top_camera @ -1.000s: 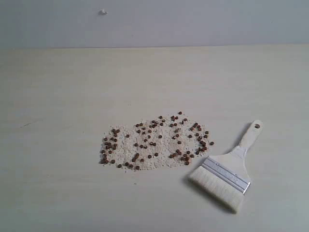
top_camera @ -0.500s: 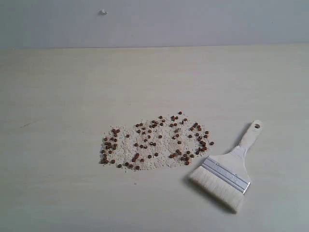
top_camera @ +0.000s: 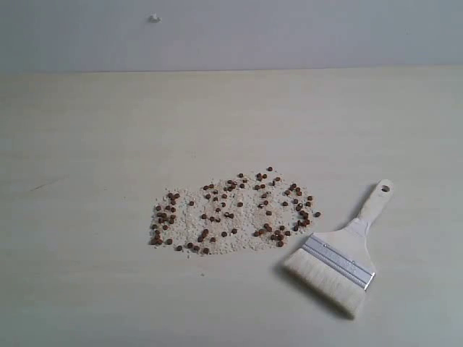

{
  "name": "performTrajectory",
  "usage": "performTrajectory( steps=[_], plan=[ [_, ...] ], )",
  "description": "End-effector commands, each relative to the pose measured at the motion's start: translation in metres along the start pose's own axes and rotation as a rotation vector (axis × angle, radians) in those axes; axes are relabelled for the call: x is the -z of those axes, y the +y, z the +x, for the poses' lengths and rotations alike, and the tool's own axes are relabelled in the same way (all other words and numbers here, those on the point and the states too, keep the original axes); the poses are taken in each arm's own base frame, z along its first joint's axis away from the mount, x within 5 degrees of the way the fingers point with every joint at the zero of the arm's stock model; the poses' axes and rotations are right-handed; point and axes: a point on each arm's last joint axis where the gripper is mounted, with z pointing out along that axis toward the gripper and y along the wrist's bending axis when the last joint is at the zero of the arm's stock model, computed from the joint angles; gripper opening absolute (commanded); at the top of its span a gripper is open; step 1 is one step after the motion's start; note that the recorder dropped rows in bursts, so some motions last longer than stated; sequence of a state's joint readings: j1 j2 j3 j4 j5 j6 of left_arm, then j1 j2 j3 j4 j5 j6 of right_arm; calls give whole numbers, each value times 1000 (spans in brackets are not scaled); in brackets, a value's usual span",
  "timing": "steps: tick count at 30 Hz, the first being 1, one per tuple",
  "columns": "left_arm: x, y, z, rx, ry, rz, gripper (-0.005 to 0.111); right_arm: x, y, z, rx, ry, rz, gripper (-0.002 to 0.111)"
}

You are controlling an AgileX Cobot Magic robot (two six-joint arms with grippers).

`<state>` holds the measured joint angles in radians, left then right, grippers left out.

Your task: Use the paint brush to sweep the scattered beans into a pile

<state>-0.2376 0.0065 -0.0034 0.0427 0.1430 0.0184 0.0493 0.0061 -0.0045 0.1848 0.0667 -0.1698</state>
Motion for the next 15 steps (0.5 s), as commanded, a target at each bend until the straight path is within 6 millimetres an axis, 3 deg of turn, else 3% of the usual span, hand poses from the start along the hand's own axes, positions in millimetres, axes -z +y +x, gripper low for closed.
performTrajectory(
  steps=[1, 15],
  plan=[
    [0, 0, 1, 2, -4, 5, 0, 0, 0, 0, 22, -11, 1, 0],
    [0, 0, 1, 2, -4, 5, 0, 0, 0, 0, 10, -18, 2, 0]
  ],
)
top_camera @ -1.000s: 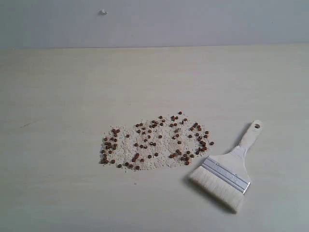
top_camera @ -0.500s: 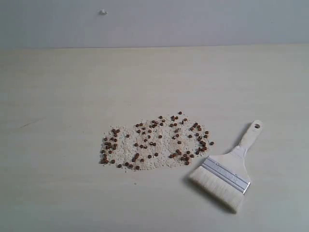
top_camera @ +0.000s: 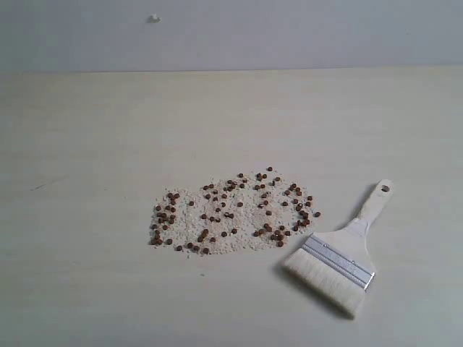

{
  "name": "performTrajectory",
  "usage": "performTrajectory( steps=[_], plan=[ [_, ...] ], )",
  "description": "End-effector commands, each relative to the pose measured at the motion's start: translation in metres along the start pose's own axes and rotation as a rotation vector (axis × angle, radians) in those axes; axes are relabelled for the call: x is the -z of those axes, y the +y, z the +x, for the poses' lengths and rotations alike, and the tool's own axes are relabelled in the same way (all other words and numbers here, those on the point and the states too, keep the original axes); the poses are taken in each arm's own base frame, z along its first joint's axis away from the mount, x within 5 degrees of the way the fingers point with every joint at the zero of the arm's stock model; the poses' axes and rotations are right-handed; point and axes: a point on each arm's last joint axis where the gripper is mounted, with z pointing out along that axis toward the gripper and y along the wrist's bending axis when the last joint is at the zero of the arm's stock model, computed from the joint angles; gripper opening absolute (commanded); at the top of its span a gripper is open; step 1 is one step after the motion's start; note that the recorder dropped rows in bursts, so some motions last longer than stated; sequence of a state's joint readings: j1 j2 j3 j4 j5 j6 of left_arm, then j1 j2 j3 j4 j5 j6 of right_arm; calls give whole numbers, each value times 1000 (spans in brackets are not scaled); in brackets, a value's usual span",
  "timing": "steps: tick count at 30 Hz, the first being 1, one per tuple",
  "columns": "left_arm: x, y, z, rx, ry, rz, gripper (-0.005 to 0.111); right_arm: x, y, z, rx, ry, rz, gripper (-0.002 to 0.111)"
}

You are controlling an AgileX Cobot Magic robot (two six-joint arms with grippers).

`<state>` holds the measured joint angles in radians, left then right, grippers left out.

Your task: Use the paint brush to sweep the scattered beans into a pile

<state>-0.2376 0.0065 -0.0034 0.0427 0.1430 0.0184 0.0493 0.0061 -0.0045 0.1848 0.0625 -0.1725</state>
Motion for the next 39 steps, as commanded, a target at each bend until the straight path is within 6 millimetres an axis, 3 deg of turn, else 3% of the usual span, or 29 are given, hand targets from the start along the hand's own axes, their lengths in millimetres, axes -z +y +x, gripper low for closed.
performTrajectory(
  steps=[1, 10, 16, 26, 31, 39],
  plan=[
    [0, 0, 1, 2, -4, 5, 0, 0, 0, 0, 7, -14, 1, 0],
    [0, 0, 1, 2, -4, 5, 0, 0, 0, 0, 9, -14, 1, 0],
    [0, 0, 1, 2, -4, 5, 0, 2, -3, -14, -25, -166, 26, 0],
    [0, 0, 1, 2, -4, 5, 0, 2, -3, -14, -80, -171, 24, 0],
    [0, 0, 1, 2, -4, 5, 0, 2, -3, -13, -308, -166, 13, 0],
    [0, 0, 1, 2, -4, 5, 0, 2, -3, -13, -311, -166, 13, 0]
  ],
)
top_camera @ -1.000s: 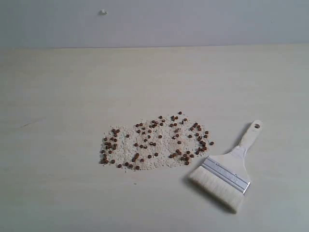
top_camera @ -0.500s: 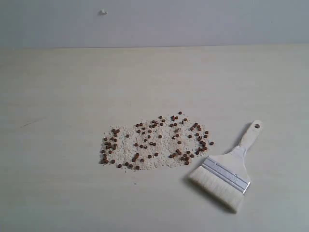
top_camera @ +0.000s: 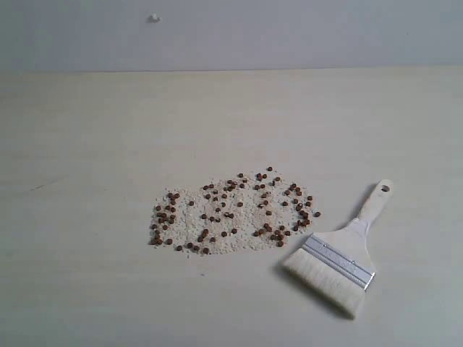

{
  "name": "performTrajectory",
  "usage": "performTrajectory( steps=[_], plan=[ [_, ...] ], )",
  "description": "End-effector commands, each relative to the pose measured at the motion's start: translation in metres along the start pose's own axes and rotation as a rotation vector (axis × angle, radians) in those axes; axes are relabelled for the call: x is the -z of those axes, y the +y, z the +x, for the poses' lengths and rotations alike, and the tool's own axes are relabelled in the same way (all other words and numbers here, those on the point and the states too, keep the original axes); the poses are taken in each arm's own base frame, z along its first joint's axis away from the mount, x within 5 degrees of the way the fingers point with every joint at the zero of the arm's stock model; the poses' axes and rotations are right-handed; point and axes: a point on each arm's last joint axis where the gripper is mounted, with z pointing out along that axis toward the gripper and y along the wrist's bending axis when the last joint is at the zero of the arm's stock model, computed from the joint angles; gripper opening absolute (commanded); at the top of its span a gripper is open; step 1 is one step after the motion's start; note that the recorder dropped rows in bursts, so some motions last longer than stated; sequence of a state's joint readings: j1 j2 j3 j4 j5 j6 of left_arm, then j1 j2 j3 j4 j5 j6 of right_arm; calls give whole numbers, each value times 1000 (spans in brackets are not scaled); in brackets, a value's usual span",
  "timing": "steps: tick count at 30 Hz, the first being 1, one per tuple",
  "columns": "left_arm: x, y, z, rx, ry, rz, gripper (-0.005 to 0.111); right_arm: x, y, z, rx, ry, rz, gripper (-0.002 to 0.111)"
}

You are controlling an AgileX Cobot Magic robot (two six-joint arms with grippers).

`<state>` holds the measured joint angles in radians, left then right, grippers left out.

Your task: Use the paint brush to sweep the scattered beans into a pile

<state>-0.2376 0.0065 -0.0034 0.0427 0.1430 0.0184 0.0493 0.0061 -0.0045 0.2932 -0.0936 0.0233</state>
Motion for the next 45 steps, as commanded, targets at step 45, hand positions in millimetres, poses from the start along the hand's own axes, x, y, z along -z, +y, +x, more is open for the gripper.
performTrajectory(
  steps=[45],
  plan=[
    [0, 0, 1, 2, -4, 5, 0, -167, 44, -83, 682, 1082, -211, 0]
  ],
)
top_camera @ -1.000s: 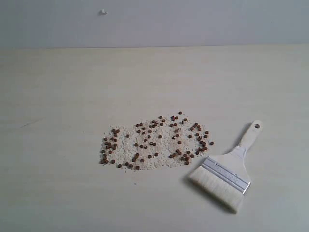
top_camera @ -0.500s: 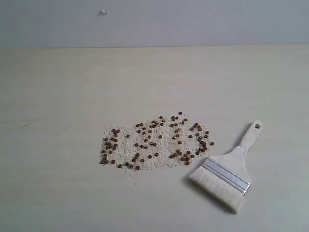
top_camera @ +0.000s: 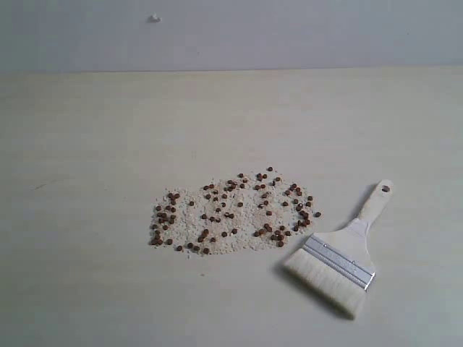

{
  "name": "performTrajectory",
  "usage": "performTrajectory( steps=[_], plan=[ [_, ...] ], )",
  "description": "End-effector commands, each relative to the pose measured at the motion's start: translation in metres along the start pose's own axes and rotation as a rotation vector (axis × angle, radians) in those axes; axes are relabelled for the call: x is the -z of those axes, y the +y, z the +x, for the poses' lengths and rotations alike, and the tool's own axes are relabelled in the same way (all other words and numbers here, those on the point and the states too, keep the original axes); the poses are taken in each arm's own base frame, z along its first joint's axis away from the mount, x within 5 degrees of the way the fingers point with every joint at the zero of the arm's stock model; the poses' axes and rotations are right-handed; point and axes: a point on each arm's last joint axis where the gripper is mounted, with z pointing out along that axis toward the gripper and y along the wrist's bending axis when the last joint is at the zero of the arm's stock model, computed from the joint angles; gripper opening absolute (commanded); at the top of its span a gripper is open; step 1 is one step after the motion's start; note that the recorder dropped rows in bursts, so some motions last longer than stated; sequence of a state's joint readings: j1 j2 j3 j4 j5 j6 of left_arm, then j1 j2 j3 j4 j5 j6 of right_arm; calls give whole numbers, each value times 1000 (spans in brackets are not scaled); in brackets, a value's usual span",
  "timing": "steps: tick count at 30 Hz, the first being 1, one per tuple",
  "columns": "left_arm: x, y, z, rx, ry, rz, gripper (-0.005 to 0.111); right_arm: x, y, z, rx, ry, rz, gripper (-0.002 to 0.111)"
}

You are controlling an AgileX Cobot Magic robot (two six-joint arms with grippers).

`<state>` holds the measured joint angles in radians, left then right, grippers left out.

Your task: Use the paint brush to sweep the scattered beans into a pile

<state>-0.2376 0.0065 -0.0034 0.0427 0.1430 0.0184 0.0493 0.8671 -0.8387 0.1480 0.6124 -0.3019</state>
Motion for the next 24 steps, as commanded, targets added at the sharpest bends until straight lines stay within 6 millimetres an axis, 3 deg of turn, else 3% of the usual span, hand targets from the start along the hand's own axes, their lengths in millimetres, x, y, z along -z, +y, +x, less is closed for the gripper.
performTrajectory(
  steps=[1, 7, 11, 15, 17, 21, 24],
  plan=[
    [0, 0, 1, 2, -4, 5, 0, -39, -1, -7, 292, 383, -173, 0],
    [0, 0, 1, 2, -4, 5, 0, -91, 12, 14, 778, 666, -584, 0],
    [0, 0, 1, 2, -4, 5, 0, -129, 16, 38, 857, 882, -588, 0],
    [0, 0, 1, 2, -4, 5, 0, -153, 30, 56, 958, 1005, -616, 0],
    [0, 0, 1, 2, -4, 5, 0, -161, 39, 62, 823, 1074, -534, 0],
    [0, 0, 1, 2, -4, 5, 0, -172, 46, 66, 61, 1182, -32, 0],
    [0, 0, 1, 2, -4, 5, 0, -179, 52, 75, -355, 1142, 170, 0]
  ],
)
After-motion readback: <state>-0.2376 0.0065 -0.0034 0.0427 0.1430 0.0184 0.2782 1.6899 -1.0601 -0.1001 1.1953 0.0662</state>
